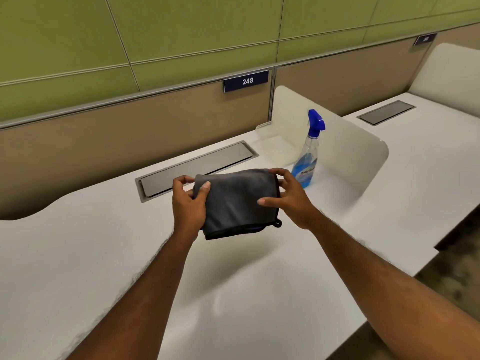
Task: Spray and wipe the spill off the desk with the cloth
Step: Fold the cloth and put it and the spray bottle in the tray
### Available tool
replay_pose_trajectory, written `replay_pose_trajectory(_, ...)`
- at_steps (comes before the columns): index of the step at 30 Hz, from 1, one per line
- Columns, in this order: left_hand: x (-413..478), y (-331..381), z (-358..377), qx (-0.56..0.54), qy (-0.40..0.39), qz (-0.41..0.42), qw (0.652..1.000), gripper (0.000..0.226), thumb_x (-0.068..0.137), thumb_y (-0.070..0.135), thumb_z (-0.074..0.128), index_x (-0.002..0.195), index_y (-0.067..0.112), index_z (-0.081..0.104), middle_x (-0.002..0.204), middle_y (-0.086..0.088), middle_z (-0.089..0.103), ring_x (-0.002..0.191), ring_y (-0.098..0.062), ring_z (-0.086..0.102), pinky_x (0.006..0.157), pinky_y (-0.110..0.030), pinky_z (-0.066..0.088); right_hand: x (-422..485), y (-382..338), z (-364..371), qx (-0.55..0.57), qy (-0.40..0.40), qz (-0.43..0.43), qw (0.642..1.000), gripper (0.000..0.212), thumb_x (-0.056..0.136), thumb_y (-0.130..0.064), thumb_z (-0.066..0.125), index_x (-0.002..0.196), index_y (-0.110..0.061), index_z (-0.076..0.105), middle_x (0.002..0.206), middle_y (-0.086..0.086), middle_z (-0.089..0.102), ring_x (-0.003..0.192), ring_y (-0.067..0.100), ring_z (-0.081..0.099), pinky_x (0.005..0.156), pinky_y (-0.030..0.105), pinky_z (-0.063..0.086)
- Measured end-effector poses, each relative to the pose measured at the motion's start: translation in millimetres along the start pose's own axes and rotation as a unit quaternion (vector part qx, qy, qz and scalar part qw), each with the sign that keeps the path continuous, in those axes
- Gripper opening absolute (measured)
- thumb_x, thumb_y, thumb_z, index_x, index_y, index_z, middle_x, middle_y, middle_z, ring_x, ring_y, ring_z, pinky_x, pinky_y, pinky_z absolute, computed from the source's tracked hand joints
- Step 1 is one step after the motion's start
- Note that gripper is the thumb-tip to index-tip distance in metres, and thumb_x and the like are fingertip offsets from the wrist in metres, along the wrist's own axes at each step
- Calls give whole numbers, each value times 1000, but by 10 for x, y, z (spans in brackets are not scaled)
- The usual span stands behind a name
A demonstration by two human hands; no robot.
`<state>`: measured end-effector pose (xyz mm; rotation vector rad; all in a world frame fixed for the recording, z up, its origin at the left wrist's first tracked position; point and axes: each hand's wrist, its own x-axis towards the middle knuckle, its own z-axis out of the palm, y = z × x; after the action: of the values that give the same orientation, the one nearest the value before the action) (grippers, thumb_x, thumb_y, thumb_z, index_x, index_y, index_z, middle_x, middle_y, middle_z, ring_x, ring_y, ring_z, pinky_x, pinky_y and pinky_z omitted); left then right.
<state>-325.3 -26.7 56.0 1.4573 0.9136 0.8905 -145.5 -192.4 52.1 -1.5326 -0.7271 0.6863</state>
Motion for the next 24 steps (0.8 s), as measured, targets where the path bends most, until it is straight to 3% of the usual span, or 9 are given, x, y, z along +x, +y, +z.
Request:
replay_pose_trajectory(3,4,63,121,16,10,54,998,18,88,25,71,87,37,57,92,5,70,81,-7,67,74,-26,55,5,-16,-264,-63,-81,1,995,79,73,-8,84,138,-30,42,140,-3,49,121,23,55,86,31,58)
replay_pose_trajectory(8,63,106,128,36,-61,61,996,16,84,18,75,93,31,72,96,12,74,90,-2,69,85,-25,58,112,-129,-497,-170,-68,-46,982,65,74,-13,84,129,-27,53,126,-7,56,118,21,56,79,16,55)
replay_pose_trajectory(10,117,136,80,35,-128,60,989,34,76,16,82,106,28,72,107,9,74,99,-6,69,85,-24,58,169,-179,-551,-196,-56,-58,977,59,74,-16,84,126,-26,57,122,-4,61,115,21,59,84,20,55)
replay_pose_trajectory(13,210,175,50,147,-182,91,968,68,63,13,91,123,29,63,121,10,66,107,-10,64,84,-25,57,265,-246,-577,-288,-25,-80,954,46,78,-24,81,120,-22,62,113,-1,64,106,20,61,90,31,56)
replay_pose_trajectory(16,330,248,71,243,-180,137,943,72,65,22,89,130,29,59,121,8,64,106,-15,60,88,-32,55,353,-306,-579,-375,25,-104,921,37,77,-29,81,109,-17,67,107,1,54,102,19,54,89,32,52)
replay_pose_trajectory(18,443,304,81,335,-161,195,908,53,67,42,83,116,35,65,108,9,69,97,-14,62,80,-34,54,415,-374,-610,-361,33,-111,925,34,77,-26,81,106,-15,67,109,2,54,103,19,54,87,31,50)
replay_pose_trajectory(20,540,341,94,387,-129,218,887,39,66,54,79,99,36,68,96,9,60,86,-12,58,68,-31,48,481,-472,-649,-302,9,-105,947,26,81,-19,76,104,-13,65,103,2,62,98,21,60,83,31,52)
replay_pose_trajectory(22,613,353,148,329,-122,190,917,31,68,49,81,90,32,67,99,5,51,84,-9,55,67,-25,45,532,-577,-655,-233,-4,-96,968,15,88,-15,68,101,-15,61,90,0,65,90,19,64,78,27,54)
replay_pose_trajectory(24,659,403,238,188,-133,113,967,27,72,42,80,89,25,67,101,2,58,85,-11,60,69,-24,47,595,-654,-640,-149,8,-89,985,12,93,-15,62,104,-20,59,91,-3,66,90,16,65,75,22,55)
